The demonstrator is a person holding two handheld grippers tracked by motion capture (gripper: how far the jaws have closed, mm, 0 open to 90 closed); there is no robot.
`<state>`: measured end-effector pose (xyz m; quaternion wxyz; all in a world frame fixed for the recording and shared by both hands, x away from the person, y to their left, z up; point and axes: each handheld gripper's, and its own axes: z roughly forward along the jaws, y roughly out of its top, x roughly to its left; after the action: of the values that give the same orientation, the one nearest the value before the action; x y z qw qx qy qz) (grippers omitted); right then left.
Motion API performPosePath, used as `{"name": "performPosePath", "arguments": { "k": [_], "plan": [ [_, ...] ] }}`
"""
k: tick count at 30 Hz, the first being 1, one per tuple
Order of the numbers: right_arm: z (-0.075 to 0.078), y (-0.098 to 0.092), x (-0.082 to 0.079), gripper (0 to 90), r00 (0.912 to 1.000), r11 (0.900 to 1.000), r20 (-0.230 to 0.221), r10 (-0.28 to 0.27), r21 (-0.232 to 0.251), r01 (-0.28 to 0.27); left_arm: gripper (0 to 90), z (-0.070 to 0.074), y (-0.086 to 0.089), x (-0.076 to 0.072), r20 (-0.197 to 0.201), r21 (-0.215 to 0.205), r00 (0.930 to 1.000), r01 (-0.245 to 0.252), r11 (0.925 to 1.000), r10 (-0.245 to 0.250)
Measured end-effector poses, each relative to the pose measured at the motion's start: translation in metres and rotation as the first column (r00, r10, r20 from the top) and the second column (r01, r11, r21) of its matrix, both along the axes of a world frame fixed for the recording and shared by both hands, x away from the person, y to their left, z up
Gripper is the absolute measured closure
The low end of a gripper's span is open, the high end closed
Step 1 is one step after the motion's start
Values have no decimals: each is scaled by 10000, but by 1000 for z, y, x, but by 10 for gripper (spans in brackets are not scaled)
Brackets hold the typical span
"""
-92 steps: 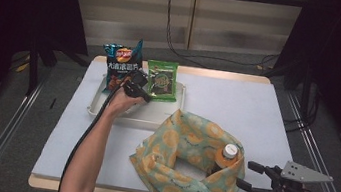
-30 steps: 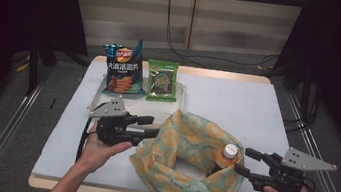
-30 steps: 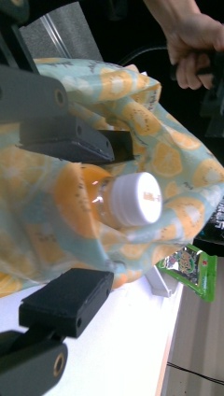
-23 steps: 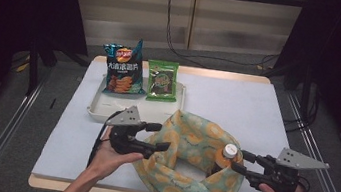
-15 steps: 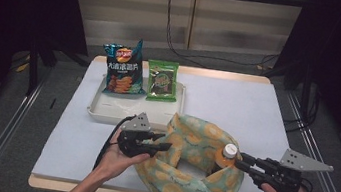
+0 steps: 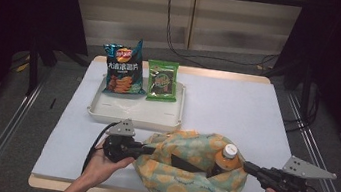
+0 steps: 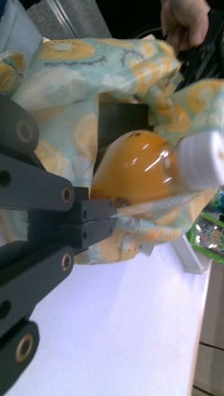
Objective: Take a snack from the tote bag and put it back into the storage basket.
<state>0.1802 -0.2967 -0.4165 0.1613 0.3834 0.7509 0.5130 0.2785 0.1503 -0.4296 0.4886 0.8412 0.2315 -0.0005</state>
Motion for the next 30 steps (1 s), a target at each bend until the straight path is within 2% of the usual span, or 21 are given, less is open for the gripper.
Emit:
{"name": "performPosePath", "arguments": {
  "k": [4, 7, 10, 16, 17, 22, 25, 27, 28, 30],
  "plan": [
    [-6, -1, -1, 900, 9997, 9998, -198, -104, -178, 100, 892, -8, 5, -6, -180, 57, 9998, 101, 9999, -100],
    [-11, 2, 2, 900, 9993, 9988, -355, -151, -464, 134, 873, -9, 3, -7, -124, 20, 9998, 139, 9999, -139],
    [-17, 2, 7, 900, 9986, 9980, -496, -178, -620, 147, 868, -10, -1, -6, -134, -6, 9998, 112, 9999, -112],
    [-28, 0, 14, 900, 9957, 9964, -875, -312, -819, 241, 833, -15, -3, 1, -41, 211, 9999, -144, 9997, 145],
    [-29, 0, 15, 900, 9956, 9959, -882, -309, -876, 232, 831, -16, -2, 3, -120, 89, 9998, -139, 9999, 140],
    [-35, 5, 18, 900, 9942, 9936, -1071, -73, -1125, -48, 829, -17, 2, 2, -50, 53, 9999, -137, 9999, 137],
    [-39, 6, 21, 899, 9913, 9923, -1316, -50, -1235, -114, 786, -16, 4, 1, -50, 11, 9996, -268, 9996, 268],
    [-40, 7, 23, 872, 9904, 9926, -1383, -40, -1208, -129, 697, -14, 4, -1, 30, -71, 9994, -342, 9994, 342],
    [-39, 7, 22, 826, 9907, 9930, -1356, -115, -1183, -46, 663, -12, 5, -2, 73, -178, 9994, -331, 9993, 332],
    [-37, 7, 21, 810, 9935, 9946, -1137, -7, -1036, -112, 571, -7, 6, -4, 157, -382, 9986, -497, 9980, 503]
  ]
}}
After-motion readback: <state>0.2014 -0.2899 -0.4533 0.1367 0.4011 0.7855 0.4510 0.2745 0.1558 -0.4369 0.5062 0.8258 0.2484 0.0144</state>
